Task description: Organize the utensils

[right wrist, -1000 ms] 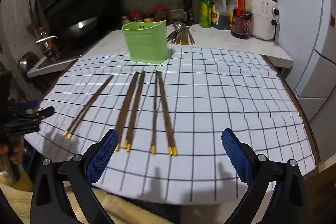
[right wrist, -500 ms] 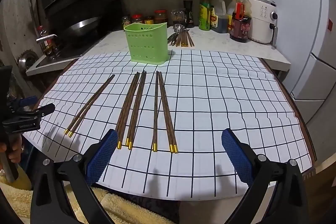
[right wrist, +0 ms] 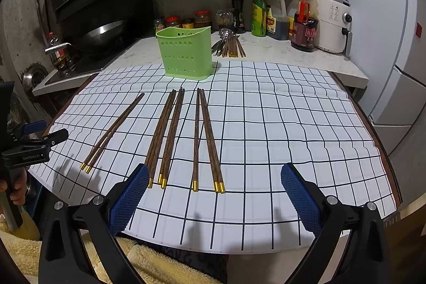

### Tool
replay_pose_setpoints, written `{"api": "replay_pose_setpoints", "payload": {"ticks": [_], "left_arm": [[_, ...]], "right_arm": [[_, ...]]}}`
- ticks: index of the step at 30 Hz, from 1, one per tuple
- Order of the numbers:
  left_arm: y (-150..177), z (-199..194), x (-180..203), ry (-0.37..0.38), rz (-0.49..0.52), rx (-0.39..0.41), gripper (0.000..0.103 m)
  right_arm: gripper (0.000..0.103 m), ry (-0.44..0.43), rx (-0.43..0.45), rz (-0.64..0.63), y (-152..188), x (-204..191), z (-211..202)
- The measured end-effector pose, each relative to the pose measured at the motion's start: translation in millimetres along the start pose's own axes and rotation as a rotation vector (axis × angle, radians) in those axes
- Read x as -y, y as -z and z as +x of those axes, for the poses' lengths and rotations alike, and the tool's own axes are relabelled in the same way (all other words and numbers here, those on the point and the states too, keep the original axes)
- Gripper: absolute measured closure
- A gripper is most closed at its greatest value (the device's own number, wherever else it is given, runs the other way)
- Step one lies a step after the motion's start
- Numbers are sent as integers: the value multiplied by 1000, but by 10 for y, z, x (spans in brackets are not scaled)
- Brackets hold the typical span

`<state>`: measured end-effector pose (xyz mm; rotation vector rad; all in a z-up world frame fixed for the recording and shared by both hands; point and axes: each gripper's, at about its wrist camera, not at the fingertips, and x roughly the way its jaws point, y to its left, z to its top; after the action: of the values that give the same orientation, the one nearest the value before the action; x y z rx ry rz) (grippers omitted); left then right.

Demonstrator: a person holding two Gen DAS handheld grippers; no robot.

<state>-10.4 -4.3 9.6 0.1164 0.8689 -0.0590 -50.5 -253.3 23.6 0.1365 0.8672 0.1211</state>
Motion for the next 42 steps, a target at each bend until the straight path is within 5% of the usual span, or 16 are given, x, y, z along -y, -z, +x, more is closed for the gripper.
{"api": "replay_pose_setpoints", "payload": {"ticks": [42], "left_arm": [[-19, 7, -66, -11, -5, 3, 6]], "right_arm": [[6, -3, -4, 0, 6, -15, 38]]}}
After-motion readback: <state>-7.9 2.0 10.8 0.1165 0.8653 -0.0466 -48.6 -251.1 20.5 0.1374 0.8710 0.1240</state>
